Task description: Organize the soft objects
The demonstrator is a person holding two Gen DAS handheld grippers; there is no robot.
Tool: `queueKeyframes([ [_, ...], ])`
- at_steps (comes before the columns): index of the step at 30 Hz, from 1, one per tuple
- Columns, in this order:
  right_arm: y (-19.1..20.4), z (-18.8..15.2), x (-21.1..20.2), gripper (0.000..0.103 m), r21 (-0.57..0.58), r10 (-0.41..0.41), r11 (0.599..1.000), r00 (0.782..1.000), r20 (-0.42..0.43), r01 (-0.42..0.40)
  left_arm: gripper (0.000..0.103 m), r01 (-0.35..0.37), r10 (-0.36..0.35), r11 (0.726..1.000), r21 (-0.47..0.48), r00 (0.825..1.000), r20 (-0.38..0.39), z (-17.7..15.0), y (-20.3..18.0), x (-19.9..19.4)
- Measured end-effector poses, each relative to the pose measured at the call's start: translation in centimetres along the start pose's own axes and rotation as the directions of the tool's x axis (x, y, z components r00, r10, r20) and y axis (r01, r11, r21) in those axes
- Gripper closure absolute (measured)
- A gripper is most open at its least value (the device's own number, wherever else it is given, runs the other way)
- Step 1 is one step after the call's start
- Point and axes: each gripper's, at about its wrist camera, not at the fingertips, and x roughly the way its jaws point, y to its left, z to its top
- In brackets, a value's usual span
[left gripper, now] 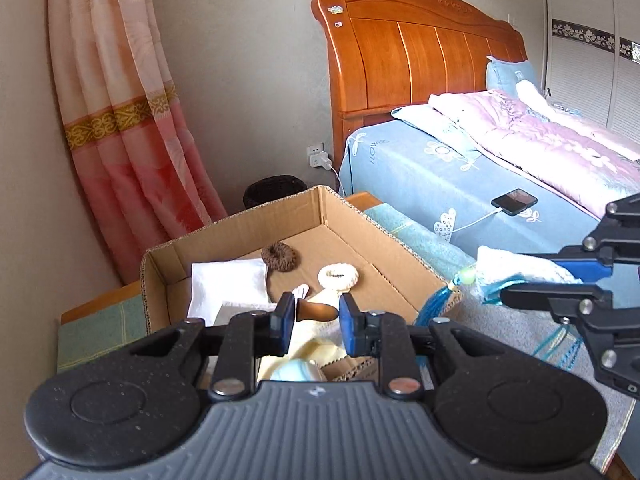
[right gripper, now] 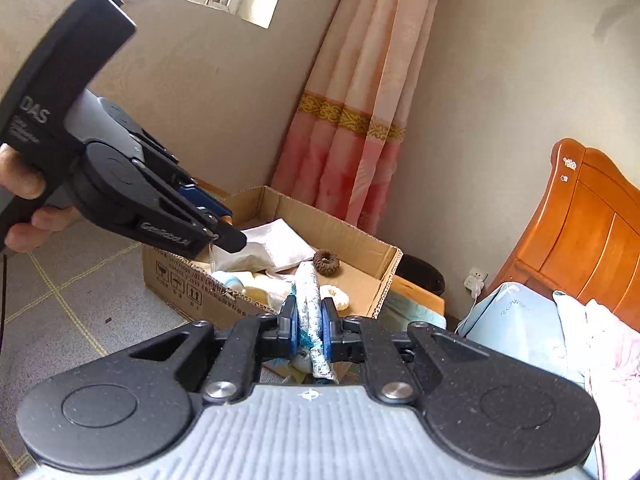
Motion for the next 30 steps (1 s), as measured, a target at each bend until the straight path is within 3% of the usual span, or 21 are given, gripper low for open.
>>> queueKeyframes([
  [1, -0.2, 0.3, -0.1, 0.089, -0.003, -0.006, 1.0, 1.0, 0.004, 0.006, 0.062, -0.005, 0.005, 1.0, -0.007, 1.0, 0.006, 0.3, 0.2, 0.8],
  [3, -0.6, 0.8, -0.2, 0.089, -0.007, -0.018, 1.0, 1.0, 0.017, 0.018, 0.017, -0.027, 0.027, 1.0, -0.011, 0.999, 0.018, 0.5, 0.5, 1.6],
  [4, -0.8, 1.1, -0.1, 0.089, -0.009, -0.019, 1.0, 1.0, 0.018, 0.019, 0.011, -0.044, 0.045, 0.999, -0.017, 0.998, 0.033, 0.3, 0.8, 1.8],
  [9, -2.4, 2.4, 0.9, 0.089, 0.018, -0.011, 1.0, 1.0, 0.015, 0.011, 0.001, -0.091, 0.094, 0.994, -0.066, 0.994, 0.048, -1.6, 2.2, -0.2],
  [13, -3.1, 4.0, 2.5, 0.089, 0.015, -0.007, 1.0, 1.0, 0.01, 0.007, 0.0, -0.164, 0.17, 0.983, -0.086, 0.983, 0.067, -3.7, 2.7, -2.9],
  [19, -3.5, 6.9, 6.3, 0.088, 0.009, -0.004, 1.0, 1.0, 0.003, 0.004, 0.001, -0.209, 0.218, 0.965, -0.158, 0.975, 0.045, -6.2, 3.1, -5.0],
  [22, -3.6, 7.5, 8.5, 0.065, 0.055, 0.012, 0.998, 0.999, -0.034, -0.01, 0.001, -0.239, 0.247, 0.959, -0.151, 0.968, 0.035, -6.7, 3.0, -5.3],
  [24, -3.3, 7.1, 9.4, 0.029, 0.074, 0.013, 0.997, 0.998, -0.066, -0.008, 0.001, -0.253, 0.26, 0.958, -0.138, 0.965, 0.036, -6.8, 2.9, -5.4],
  [26, -3.1, 6.5, 9.5, 0.016, 0.104, 0.012, 0.995, 0.997, -0.072, -0.004, 0.001, -0.259, 0.266, 0.956, -0.14, 0.963, 0.038, -7.0, 2.8, -5.6],
  [30, -2.6, 5.3, 9.0, 0.007, 0.182, 0.052, 0.983, 0.991, -0.123, -0.029, 0.001, -0.255, 0.262, 0.95, -0.178, 0.965, 0.013, -6.8, 2.9, -5.8],
])
